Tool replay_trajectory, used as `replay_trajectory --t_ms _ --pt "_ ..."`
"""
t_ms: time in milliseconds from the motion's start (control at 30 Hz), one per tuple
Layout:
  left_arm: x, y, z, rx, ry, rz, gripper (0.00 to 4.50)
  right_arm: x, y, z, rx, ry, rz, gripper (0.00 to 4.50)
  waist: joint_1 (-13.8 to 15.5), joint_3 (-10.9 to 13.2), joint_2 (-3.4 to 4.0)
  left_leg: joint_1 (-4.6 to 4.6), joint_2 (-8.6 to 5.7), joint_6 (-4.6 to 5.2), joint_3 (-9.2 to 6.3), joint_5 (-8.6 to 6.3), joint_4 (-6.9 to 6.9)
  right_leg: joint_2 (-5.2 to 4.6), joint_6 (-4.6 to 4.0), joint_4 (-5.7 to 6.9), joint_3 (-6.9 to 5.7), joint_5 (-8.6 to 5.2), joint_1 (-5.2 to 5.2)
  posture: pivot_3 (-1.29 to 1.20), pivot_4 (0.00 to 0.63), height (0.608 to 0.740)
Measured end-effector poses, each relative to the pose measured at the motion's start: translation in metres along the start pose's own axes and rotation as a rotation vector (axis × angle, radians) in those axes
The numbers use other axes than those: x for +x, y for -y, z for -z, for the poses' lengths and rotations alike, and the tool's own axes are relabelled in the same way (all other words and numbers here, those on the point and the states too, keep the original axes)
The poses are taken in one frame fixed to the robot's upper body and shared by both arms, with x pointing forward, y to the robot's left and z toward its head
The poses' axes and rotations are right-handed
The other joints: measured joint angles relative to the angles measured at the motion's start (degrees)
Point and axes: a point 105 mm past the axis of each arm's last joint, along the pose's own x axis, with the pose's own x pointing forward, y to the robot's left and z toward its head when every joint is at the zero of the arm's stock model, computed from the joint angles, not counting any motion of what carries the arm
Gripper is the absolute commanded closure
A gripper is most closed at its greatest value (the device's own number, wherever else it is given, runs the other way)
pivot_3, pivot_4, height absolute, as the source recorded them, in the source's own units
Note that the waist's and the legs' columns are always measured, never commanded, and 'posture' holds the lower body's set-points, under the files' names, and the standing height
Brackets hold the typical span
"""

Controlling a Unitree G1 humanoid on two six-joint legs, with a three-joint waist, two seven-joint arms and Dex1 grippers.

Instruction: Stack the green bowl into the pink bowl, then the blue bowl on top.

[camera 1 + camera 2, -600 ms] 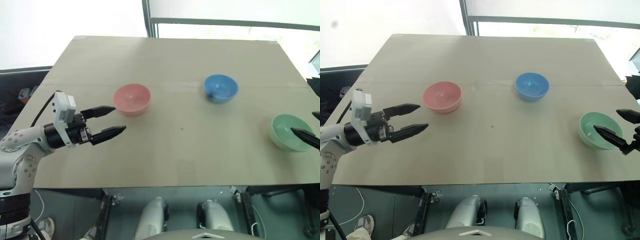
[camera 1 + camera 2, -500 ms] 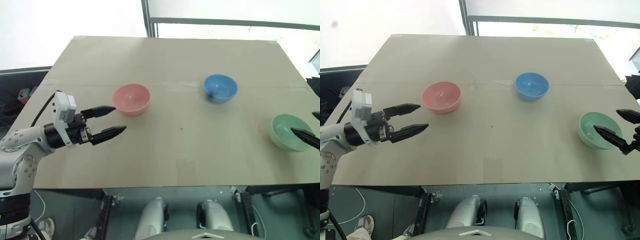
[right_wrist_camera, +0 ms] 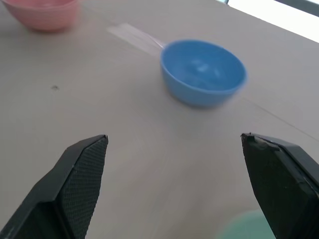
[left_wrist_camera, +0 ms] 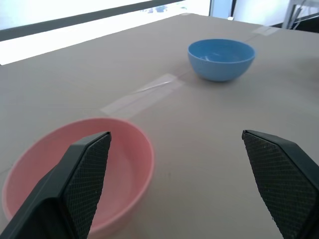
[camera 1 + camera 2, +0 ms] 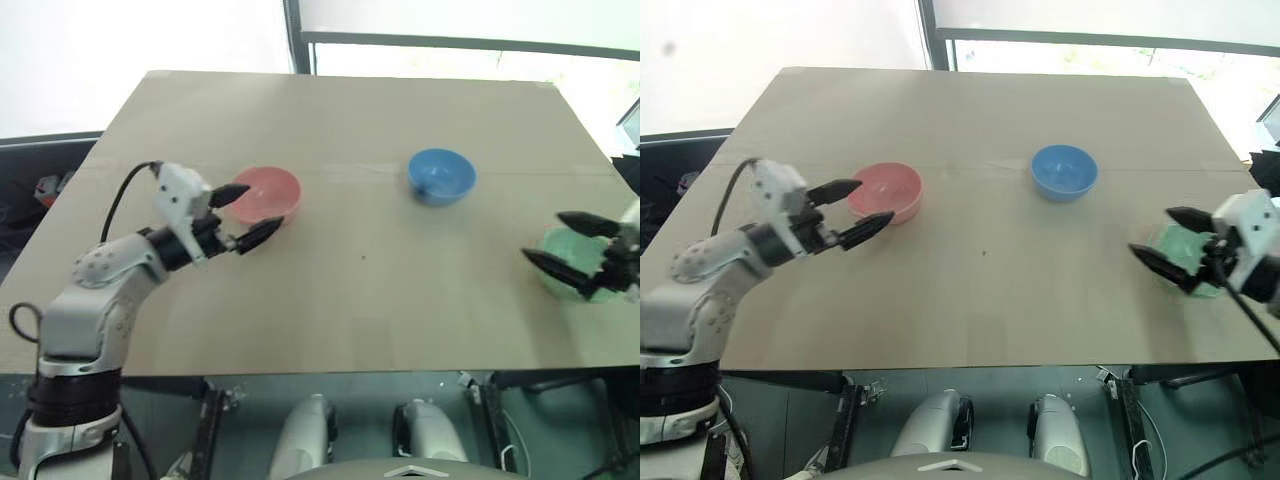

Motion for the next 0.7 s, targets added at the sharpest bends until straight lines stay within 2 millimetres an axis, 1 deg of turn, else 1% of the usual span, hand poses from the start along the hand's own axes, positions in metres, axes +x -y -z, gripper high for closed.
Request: replay_trajectory --t_ms 33,100,133,167,233,300,367,400,433,533,667,700 --pt "0.005 -0.005 0.0 0.04 -0.066 -0.042 0.05 0.013 -0.014 -0.001 -0.017 0.007 -0.074 0.0 0.0 0.0 0.01 0.0 -0.01 0.0 0.01 0.0 -0.02 0.0 0.0 0.01 0.01 0.0 -0.02 0.0 0.15 0.74" --pt "0.009 -0.011 0.005 0.058 -0.147 -0.076 0.05 0.024 -0.025 -0.003 -0.036 0.021 -0.129 0.0 0.0 0.0 -0.02 -0.03 -0.02 0.01 0.01 0.0 -0.05 0.02 0.0 -0.02 0.0 -0.01 -0.04 0.0 0.15 0.74" --pt "0.013 -0.014 0.011 0.06 -0.217 -0.092 0.05 0.036 -0.033 -0.004 -0.055 0.042 -0.17 0.0 0.0 0.0 -0.02 -0.07 -0.04 0.01 0.01 0.0 -0.05 0.03 0.01 -0.02 -0.01 -0.01 -0.06 0.0 0.15 0.74" --pt "0.015 -0.015 0.012 0.061 -0.231 -0.094 0.05 0.038 -0.036 -0.004 -0.059 0.043 -0.181 0.0 0.0 0.0 -0.02 -0.08 -0.05 0.01 0.01 -0.01 -0.06 0.02 0.01 -0.01 -0.01 -0.01 -0.07 0.0 0.15 0.74" --pt "0.023 -0.014 0.02 0.058 -0.307 -0.092 0.05 0.053 -0.049 0.002 -0.101 0.034 -0.234 0.0 0.2 0.0 -0.06 -0.22 -0.07 0.01 -0.07 -0.01 -0.05 0.02 0.01 0.0 -0.13 -0.01 -0.11 0.0 0.15 0.74" --pt "0.028 -0.013 0.025 0.057 -0.346 -0.088 0.05 0.06 -0.054 0.006 -0.119 0.031 -0.254 0.0 0.2 0.0 -0.07 -0.26 -0.12 0.01 -0.07 -0.01 -0.04 0.02 0.01 0.0 -0.15 -0.01 -0.12 0.0 0.15 0.74" --pt "0.032 -0.01 0.032 0.062 -0.379 -0.074 0.55 0.065 -0.055 0.011 -0.142 0.017 -0.261 0.0 0.1 0.0 -0.07 -0.27 -0.2 0.01 -0.07 0.0 -0.05 0.02 0.02 0.0 -0.15 -0.01 -0.12 0.0 0.15 0.74" --pt "0.035 -0.009 0.035 0.064 -0.392 -0.066 0.96 0.067 -0.056 0.013 -0.153 0.014 -0.261 0.0 0.0 0.0 -0.07 -0.25 -0.19 0.0 -0.07 0.0 -0.04 0.02 0.02 0.0 -0.16 -0.01 -0.12 0.0 0.15 0.74" --pt "0.037 -0.007 0.037 0.062 -0.398 -0.057 1.2 0.069 -0.056 0.013 -0.16 0.016 -0.26 0.0 0.0 0.0 -0.08 -0.25 -0.19 -0.01 -0.06 0.01 -0.03 0.04 0.02 -0.01 -0.16 -0.01 -0.12 0.0 0.15 0.74" --pt "0.043 -0.005 0.043 0.078 -0.42 -0.044 2.47 0.073 -0.056 0.015 -0.179 0.013 -0.251 0.0 0.0 0.1 -0.08 -0.23 -0.19 -0.06 -0.08 0.03 0.0 0.04 0.02 -0.04 -0.17 -0.02 -0.12 0.0 0.15 0.74" --pt "0.049 -0.004 0.042 0.085 -0.414 -0.03 4.31 0.074 -0.057 0.017 -0.197 0.015 -0.239 0.0 0.1 0.1 -0.09 -0.22 -0.17 -0.06 -0.08 0.03 0.05 0.03 0.02 -0.02 -0.17 -0.02 -0.12 0.0 0.15 0.74" --pt "0.05 -0.005 0.039 0.097 -0.407 -0.034 4.43 0.073 -0.057 0.019 -0.197 0.01 -0.233 0.0 0.1 0.1 -0.09 -0.22 -0.17 -0.06 -0.08 0.03 0.05 0.03 0.01 -0.01 -0.17 -0.02 -0.11 0.0 0.15 0.74"
